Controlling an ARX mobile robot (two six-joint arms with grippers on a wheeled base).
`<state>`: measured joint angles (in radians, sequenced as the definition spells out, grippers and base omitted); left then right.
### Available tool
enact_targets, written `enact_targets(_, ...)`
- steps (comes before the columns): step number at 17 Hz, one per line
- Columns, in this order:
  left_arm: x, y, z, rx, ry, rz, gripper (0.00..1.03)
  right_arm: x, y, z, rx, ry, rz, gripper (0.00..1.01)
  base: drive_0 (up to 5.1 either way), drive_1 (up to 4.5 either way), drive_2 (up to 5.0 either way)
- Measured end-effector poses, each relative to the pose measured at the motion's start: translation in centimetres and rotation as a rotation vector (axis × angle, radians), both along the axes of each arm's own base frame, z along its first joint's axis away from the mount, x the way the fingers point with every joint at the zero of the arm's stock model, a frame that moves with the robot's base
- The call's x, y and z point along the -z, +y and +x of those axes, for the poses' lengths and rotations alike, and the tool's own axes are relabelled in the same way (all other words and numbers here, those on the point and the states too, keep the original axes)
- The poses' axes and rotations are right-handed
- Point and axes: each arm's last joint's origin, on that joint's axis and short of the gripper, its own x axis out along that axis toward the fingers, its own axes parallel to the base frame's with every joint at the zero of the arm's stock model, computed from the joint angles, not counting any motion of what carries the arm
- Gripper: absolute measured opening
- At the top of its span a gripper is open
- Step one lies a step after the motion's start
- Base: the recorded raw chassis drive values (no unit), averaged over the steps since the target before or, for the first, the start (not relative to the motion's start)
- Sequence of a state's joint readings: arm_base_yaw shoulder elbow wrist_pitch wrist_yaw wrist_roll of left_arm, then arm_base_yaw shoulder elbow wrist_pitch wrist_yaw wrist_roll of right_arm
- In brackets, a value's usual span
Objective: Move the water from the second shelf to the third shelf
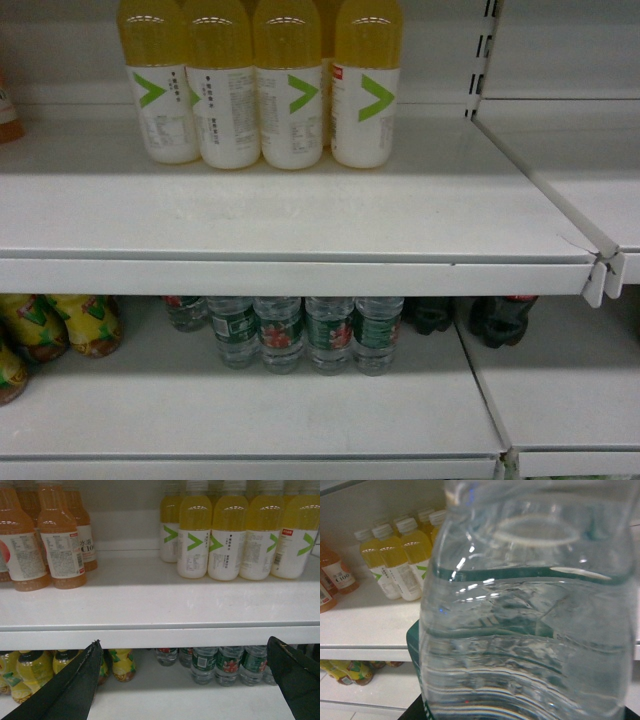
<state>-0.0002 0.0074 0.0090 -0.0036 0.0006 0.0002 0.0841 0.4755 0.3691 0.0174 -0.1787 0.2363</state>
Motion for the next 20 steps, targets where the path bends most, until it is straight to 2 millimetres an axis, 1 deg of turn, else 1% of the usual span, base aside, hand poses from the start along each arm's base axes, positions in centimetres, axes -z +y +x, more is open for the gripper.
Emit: enact_targets(20,0.00,0.00,0.00,-0.001,0.000,0.000,0.98,-0.01,0.02,0.00,-0.005,-0.001,0.001,0.42,-4.3,2.16,2.2)
